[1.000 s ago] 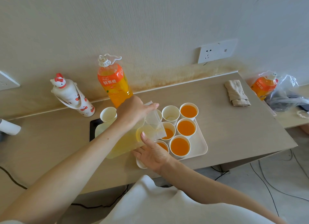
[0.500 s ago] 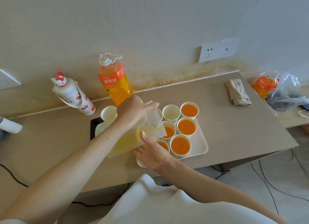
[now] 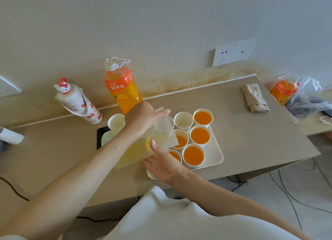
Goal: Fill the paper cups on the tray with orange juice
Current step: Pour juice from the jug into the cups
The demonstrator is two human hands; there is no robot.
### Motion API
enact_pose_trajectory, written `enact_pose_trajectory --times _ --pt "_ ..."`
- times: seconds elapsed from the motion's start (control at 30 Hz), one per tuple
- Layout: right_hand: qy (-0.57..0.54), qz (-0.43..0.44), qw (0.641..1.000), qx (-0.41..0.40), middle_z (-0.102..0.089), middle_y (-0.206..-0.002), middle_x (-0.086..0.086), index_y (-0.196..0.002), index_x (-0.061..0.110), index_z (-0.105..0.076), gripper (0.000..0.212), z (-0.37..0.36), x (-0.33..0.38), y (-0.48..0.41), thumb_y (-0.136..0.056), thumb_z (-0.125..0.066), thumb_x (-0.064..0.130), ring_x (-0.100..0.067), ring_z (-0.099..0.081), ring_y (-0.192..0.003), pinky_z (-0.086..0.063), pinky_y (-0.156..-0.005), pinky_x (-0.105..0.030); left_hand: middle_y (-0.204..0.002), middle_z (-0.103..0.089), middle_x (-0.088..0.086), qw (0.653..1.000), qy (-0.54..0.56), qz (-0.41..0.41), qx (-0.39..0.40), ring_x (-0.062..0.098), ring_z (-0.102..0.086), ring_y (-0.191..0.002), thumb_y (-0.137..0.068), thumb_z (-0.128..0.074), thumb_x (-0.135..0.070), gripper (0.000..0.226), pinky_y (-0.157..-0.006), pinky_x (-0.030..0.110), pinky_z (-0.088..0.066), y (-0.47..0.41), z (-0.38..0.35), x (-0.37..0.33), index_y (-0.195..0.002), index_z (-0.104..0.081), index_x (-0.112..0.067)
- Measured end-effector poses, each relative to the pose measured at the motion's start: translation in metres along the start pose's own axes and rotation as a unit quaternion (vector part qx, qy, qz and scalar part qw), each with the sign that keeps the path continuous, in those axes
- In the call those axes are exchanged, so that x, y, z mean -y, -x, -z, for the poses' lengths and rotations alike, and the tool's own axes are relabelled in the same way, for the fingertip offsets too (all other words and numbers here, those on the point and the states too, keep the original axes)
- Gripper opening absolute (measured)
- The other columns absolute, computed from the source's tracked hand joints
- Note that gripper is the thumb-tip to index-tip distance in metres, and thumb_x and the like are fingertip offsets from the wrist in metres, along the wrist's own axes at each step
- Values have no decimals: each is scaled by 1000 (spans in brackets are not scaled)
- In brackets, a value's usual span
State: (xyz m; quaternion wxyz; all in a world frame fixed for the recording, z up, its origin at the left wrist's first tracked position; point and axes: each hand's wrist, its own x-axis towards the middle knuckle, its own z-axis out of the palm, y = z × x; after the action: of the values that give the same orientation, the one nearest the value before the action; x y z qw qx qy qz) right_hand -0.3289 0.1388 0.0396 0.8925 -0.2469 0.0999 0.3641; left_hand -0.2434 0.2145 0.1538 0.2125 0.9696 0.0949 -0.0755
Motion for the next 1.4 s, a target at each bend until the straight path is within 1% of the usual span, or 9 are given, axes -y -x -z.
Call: enact_pose_trajectory --times 0.13,0.37,0.6,0.73,0.9,1.03,1.13,1.4 --pt "2 0 1000 0 -56 -139 -12 -146 14 -41 106 0 0 -1 -57 -92 40 -27 -56 -127 -50 -101 -37 -47 -20 -5 1000 2 0 -2 16 -24 -43 -77 -63 -64 66 -50 28 -19 0 0 -1 -50 -25 -18" --pt "-4 -1 1000 -4 -60 -135 -12 -142 14 -45 106 -1 2 1 -52 -95 38 -25 -62 -119 -56 -90 -34 -48 -22 -4 1000 4 5 -1 16 -27 -45 -78 -63 -64 64 -51 29 -20 0 0 -2 -51 -28 -17" --pt "5 2 1000 -3 -60 -134 -11 -142 15 -45 105 -1 3 1 -52 -95 39 -26 -60 -122 -50 -101 -38 -47 -21 -4 1000 -4 -2 -3 16 -26 -44 -78 -62 -64 65 -50 29 -18 0 1 -4 -50 -26 -17" --pt "-1 3 1000 -6 -60 -135 -12 -142 15 -45 106 -1 3 0 -52 -95 39 -26 -61 -121 -52 -99 -38 -48 -21 -4 1000 -8 -3 -2 16 -25 -43 -79 -62 -64 65 -49 29 -17 1 3 -5 -50 -26 -17" --pt "0 1 1000 -8 -60 -135 -12 -142 16 -45 106 -1 2 -1 -52 -95 39 -27 -59 -122 -49 -102 -39 -48 -22 -4 1000 -10 -3 0 16 -26 -43 -79 -62 -64 65 -49 28 -18 1 4 -5 -51 -27 -17" --pt "-2 3 1000 -12 -61 -134 -12 -139 17 -47 105 -3 2 0 -49 -96 39 -26 -61 -120 -54 -96 -37 -49 -23 -4 1000 -15 1 3 15 -27 -44 -80 -62 -63 64 -49 29 -18 2 5 -6 -51 -28 -17" --pt "-4 2 1000 -15 -60 -135 -13 -141 16 -45 107 -4 2 -1 -50 -96 38 -27 -61 -119 -56 -92 -36 -49 -24 -4 1000 -19 1 5 16 -27 -44 -80 -61 -63 64 -48 29 -18 2 6 -7 -51 -28 -17" --pt "3 8 1000 -12 -56 -139 -13 -145 15 -42 105 -3 2 -3 -56 -93 39 -27 -58 -124 -52 -98 -37 -48 -26 -4 1000 -29 6 8 16 -28 -43 -81 -61 -63 63 -48 29 -18 4 8 -11 -51 -30 -17"
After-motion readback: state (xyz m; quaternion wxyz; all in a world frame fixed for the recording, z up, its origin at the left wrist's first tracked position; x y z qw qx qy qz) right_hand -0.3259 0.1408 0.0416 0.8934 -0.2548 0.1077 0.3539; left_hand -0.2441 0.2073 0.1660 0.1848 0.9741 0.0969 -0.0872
